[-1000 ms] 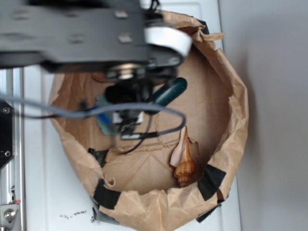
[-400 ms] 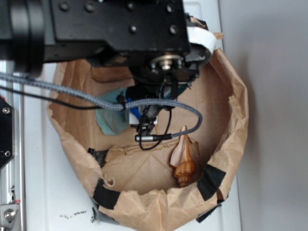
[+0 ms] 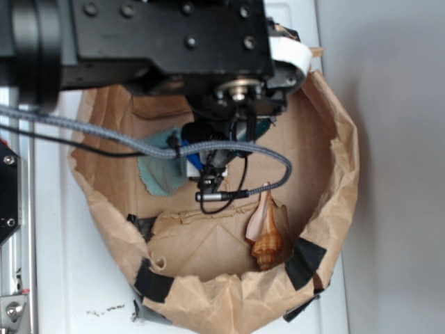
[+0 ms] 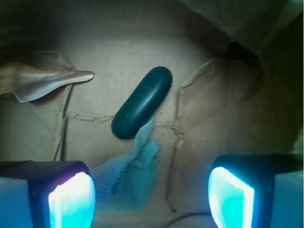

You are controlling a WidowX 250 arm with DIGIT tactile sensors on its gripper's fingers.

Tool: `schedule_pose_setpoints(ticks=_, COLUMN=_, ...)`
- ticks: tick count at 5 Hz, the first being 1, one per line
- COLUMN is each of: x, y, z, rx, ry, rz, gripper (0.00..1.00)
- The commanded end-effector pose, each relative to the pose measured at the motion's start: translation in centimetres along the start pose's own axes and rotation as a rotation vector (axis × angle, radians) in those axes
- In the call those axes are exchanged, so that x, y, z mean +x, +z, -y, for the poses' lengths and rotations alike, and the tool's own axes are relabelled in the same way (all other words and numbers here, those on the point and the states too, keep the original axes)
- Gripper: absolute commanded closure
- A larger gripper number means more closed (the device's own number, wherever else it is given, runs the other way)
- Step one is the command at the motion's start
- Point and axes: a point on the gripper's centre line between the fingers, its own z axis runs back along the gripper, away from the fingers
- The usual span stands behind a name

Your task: Grab the blue cloth.

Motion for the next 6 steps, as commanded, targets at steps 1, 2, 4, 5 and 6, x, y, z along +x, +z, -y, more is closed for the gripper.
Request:
schedule_pose_setpoints(ticks=1, x=-1.1, y=0.3, z=1.7, rx=-0.009, ry=-0.049, rz=-0.012, gripper=0.00)
schedule_pose_setpoints(ticks=2, x=-1.5, y=-0.4, z=2.0, rx=-0.006, ry=-0.051, rz=-0.003, gripper=0.00)
schedule_pose_setpoints(ticks=4, x=-1.2, y=-2.7, z=2.9, rx=0.024, ry=-0.025, rz=0.038, gripper=0.00)
schedule_pose_setpoints(ticks=5, x=-0.6, y=-4.6, z=2.9, rx=0.059, ry=-0.006, rz=0.085, gripper=0.00)
schedule_pose_setpoints(ticks=6, x=-0.2, y=-6.0, z=2.8, rx=0.079, ry=-0.011, rz=0.071, gripper=0.00)
